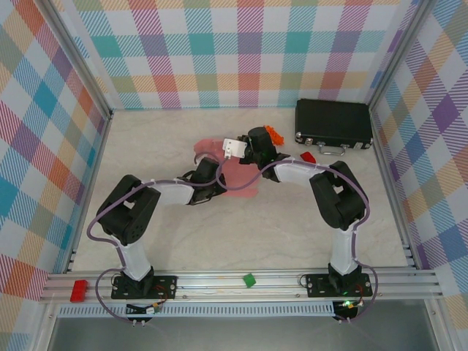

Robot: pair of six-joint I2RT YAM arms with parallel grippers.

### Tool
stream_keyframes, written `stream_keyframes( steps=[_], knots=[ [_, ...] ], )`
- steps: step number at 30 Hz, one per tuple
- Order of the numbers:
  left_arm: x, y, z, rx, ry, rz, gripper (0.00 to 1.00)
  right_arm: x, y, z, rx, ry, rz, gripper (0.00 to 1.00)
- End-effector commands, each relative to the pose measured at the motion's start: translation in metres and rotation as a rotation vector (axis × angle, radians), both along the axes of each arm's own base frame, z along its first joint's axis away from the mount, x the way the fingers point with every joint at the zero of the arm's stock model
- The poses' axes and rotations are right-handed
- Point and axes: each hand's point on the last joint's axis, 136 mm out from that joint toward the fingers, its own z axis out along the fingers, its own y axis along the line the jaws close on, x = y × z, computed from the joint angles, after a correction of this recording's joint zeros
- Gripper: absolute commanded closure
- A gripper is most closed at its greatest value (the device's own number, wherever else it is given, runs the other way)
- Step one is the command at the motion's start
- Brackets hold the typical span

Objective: Fold the paper box

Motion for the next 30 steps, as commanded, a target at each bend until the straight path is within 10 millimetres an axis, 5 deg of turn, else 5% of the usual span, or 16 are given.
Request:
stream_keyframes(
  steps=[1, 11, 16, 30],
  knots=[
    [-0.023, 0.007, -0.006, 0.026, 0.061, -0.016, 0.97, -0.001, 0.004, -0.02, -0.041, -0.016, 0.031, 0.86],
    [-0.034, 0.023, 0.02, 0.036, 0.004, 0.001, 0.68, 0.007, 0.005, -0.015, -0.048, -0.094, 0.026, 0.85],
    [-0.037, 0.045, 0.042, 0.072, -0.04, 0.056, 0.59, 0.008, 0.006, -0.008, -0.044, -0.125, 0.033, 0.85],
    [-0.012, 0.18, 0.083, 0.132, -0.065, 0.398, 0.53, -0.005, 0.01, 0.001, -0.053, -0.193, 0.084, 0.86]
  ],
)
